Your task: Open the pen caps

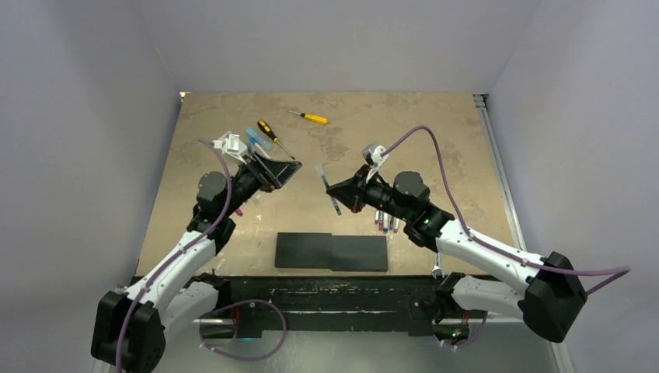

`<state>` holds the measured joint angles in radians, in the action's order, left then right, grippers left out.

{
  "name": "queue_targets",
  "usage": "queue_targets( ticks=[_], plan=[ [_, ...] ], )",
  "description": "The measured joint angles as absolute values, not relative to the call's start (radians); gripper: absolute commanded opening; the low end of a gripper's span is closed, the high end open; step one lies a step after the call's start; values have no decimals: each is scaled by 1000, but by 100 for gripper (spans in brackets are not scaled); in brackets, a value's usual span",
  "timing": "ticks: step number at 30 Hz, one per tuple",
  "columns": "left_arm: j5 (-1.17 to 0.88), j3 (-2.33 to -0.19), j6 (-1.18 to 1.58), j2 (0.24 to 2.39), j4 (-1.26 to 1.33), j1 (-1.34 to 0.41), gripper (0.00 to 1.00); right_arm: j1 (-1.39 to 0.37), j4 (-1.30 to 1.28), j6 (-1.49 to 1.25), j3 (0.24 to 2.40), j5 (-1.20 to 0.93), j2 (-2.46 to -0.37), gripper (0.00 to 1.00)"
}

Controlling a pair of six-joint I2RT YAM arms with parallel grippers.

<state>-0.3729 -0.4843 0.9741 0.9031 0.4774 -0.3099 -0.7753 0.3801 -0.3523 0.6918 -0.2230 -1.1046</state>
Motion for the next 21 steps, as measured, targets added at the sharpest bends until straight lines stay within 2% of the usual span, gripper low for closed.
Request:
queue_targets(
  ticks=[3,6,16,21],
  plan=[
    [-412,-485,989,967,577,-333,70,-780,401,-400,649,-250,-1105,0],
    [-447,-498,987,1002,633,-372,65,-781,406,-431,631,-265,-1105,0],
    [-546,-570,947,1103,710,-487,31,-781,487,-485,632,-307,-1111,0],
    [-555,-584,928,1129,708,-507,21,-781,490,-495,632,-308,-1112,0]
  ],
)
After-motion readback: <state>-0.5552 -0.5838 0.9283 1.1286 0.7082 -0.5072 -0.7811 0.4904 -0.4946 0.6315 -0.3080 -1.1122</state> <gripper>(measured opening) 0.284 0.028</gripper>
